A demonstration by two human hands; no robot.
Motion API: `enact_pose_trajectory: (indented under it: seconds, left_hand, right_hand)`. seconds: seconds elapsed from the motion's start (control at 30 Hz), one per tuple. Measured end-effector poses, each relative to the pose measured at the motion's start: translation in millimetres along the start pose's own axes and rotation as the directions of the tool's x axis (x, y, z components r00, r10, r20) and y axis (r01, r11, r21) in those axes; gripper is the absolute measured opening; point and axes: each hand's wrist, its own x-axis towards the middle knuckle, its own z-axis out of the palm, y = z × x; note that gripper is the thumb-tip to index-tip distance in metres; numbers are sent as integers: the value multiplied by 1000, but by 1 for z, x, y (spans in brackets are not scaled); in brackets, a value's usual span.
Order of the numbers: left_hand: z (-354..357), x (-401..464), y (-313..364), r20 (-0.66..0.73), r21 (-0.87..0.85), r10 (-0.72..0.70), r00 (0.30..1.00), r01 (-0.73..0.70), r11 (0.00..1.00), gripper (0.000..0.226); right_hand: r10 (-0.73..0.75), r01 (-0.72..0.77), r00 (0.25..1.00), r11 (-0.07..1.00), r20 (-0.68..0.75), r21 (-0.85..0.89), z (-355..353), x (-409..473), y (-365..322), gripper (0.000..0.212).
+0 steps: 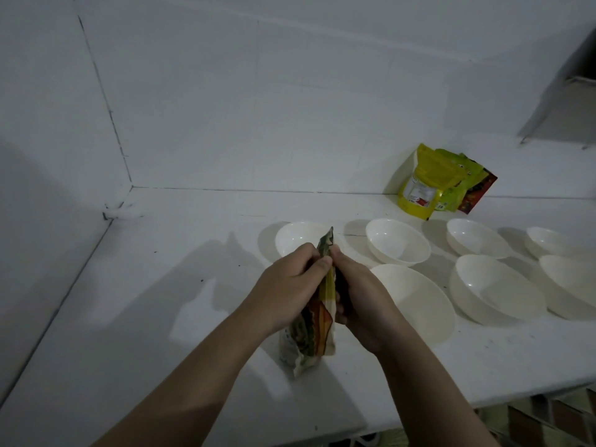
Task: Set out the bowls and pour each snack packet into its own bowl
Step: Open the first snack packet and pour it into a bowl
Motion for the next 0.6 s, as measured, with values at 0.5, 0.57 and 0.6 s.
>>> enact_pose_trajectory:
  seconds: [0.5,0.57,0.6]
  left_hand:
    - [-5,-8,6,-75,95,41,996,-34,995,33]
    - [-7,-7,4,-81,60,19,997,-14,998,36]
    - [-7,-7,3,-83,46,12,996,-9,999,36]
  right_hand:
    - [-79,83,993,996,84,-42,4,-13,-5,24]
    - [-92,102,992,988,87,-119,2,-16,-7,23]
    - [-103,114,992,978,73,-176,2,-17,-9,22]
